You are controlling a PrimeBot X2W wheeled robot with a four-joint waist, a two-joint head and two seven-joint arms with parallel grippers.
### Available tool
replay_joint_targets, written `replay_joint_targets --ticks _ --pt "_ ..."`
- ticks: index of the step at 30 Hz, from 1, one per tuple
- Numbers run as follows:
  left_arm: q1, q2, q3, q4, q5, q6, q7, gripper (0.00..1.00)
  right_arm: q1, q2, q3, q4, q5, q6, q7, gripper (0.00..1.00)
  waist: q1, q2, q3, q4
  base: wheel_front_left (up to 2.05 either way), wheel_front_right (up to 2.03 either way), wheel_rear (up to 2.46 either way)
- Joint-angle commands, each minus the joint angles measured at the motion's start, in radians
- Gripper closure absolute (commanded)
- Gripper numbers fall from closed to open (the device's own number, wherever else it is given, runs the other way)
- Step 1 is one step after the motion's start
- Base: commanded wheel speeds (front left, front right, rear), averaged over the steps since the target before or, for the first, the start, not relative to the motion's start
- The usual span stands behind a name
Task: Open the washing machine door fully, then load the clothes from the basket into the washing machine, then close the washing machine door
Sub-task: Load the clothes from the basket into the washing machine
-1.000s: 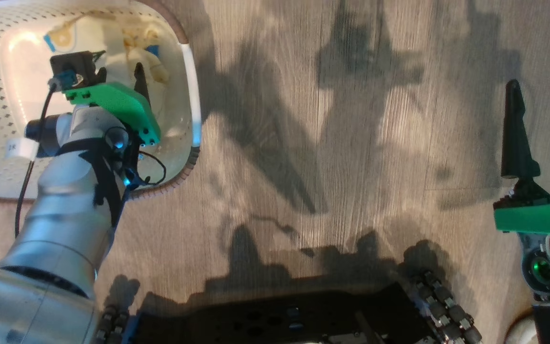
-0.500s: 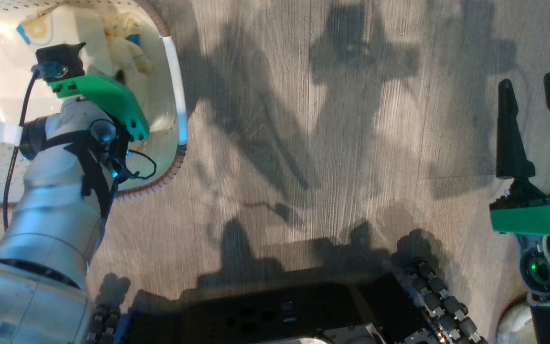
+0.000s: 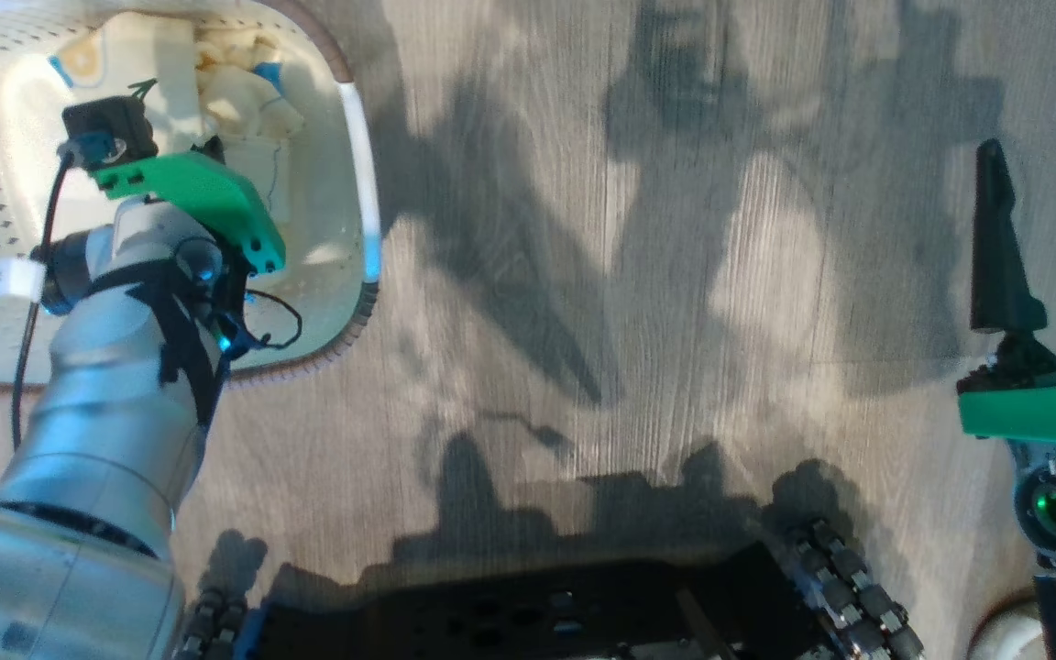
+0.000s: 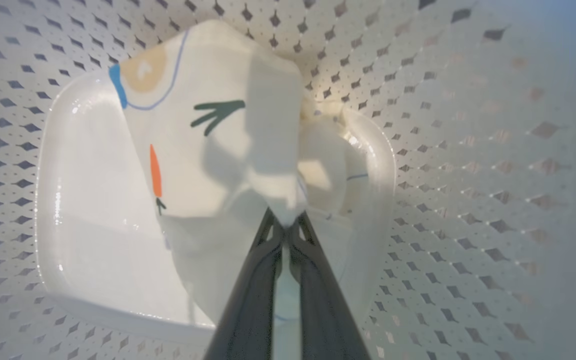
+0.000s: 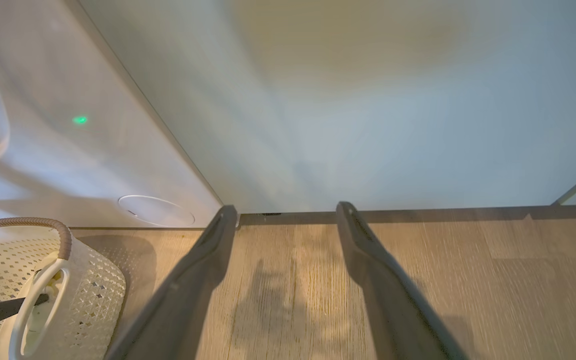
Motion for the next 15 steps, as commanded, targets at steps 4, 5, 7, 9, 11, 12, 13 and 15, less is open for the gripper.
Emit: replay_joint_targets --ticks 4,5,7,9,11,12,13,15 --pt "0.057 0.019 0.009 -0.002 0.001 0.005 -0.066 1.0 0.04 -0.017 -0.003 -0.02 -0.007 -0.003 -0.006 0.0 0.0 0.0 -0.047 0.029 0.0 0.0 0.0" --pt "0.06 0.016 0.008 -0.002 0.002 0.007 -0.077 1.0 0.041 -0.017 -0.006 -0.019 -0.009 -0.003 -0.006 0.0 0.0 0.0 -0.056 0.034 0.0 0.0 0.0" --pt "0.066 0.013 0.001 -0.002 0.01 0.015 -0.099 1.0 0.045 -0.019 -0.011 -0.018 -0.012 -0.003 -0.006 0.0 0.0 0.0 -0.074 0.044 0.0 0.0 0.0" --pt "0.072 0.009 0.0 -0.005 0.013 0.019 -0.117 1.0 0.05 -0.022 -0.017 -0.018 -0.016 -0.003 -0.006 0.0 0.0 0.0 -0.094 0.053 0.0 0.0 0.0" --pt "0.079 0.007 0.0 -0.014 0.017 0.025 -0.131 1.0 0.055 -0.025 -0.024 -0.018 -0.019 -0.003 -0.006 0.0 0.0 0.0 -0.115 0.061 0.0 0.0 0.0" --pt "0.084 0.006 0.0 -0.02 0.021 0.033 -0.136 1.0 0.058 -0.026 -0.03 -0.018 -0.021 -0.003 -0.006 0.0 0.0 0.0 -0.126 0.066 0.0 0.0 0.0" --pt "0.089 0.005 0.0 -0.027 0.024 0.041 -0.14 1.0 0.061 -0.027 -0.035 -0.018 -0.022 -0.003 -0.006 0.0 0.0 0.0 -0.138 0.071 0.0 0.0 0.0" --pt "0.102 0.003 0.005 -0.044 0.028 0.051 -0.143 1.0 0.069 -0.029 -0.044 -0.018 -0.026 -0.003 -0.006 0.0 0.0 0.0 -0.161 0.08 0.0 0.0 0.0"
